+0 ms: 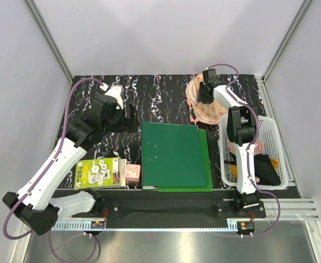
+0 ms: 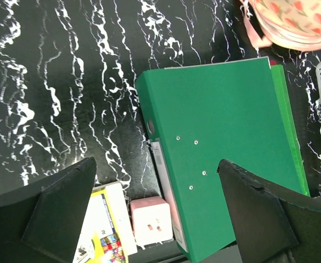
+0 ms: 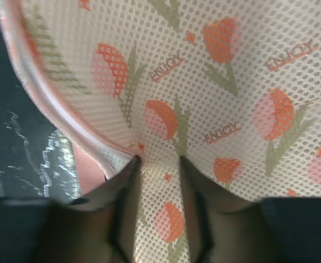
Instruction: Place the bra in the laundry bag and zip it closed
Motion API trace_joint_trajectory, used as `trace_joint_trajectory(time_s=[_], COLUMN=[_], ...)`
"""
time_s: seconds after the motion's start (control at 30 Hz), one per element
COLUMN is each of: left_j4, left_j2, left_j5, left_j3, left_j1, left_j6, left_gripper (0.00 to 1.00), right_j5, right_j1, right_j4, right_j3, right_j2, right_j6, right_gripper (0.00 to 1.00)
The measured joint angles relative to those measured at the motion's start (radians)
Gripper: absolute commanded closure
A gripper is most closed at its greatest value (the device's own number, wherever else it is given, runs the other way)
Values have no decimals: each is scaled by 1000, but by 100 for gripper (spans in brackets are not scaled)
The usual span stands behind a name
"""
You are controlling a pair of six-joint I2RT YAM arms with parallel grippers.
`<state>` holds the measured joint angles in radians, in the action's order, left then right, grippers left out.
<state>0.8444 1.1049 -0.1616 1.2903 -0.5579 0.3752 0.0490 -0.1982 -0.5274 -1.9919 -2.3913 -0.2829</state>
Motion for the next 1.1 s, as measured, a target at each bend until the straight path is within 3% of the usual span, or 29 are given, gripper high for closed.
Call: trace_joint_trajectory(time_s=[0.03,0.17,0.43,0.6,0.77,0.97,1.1], left_j4=[2,2,-21,-52,-116,-169,-209], left_j2=[10,55,183,259,252,225,231], left_j5=[8,60,159,245,307,369,395], left_j3=[0,0,-1,-1,-47,-137,-141], left_j1=[5,55,222,272,303,434,471], left_j6=[9,63,185,235,277,312,315], left_gripper=[1,3,13,14,14,14,16], right_j5=[5,1,-139,-213,-346,-446,-478], right_j1=[-7,-43,-122,-153,-171,-233,-265], right_j4=[2,4,7,5,-10,35,125], right_j3=[-11,-71,-158,-172,-267,-460,-448], right_j2=[-5,-26,-35,-33,-33,-38,-38], right_j6=[-10,-64,-294,-416,-595,-828,-975], right_gripper=[79,100,100,100,100,100,100])
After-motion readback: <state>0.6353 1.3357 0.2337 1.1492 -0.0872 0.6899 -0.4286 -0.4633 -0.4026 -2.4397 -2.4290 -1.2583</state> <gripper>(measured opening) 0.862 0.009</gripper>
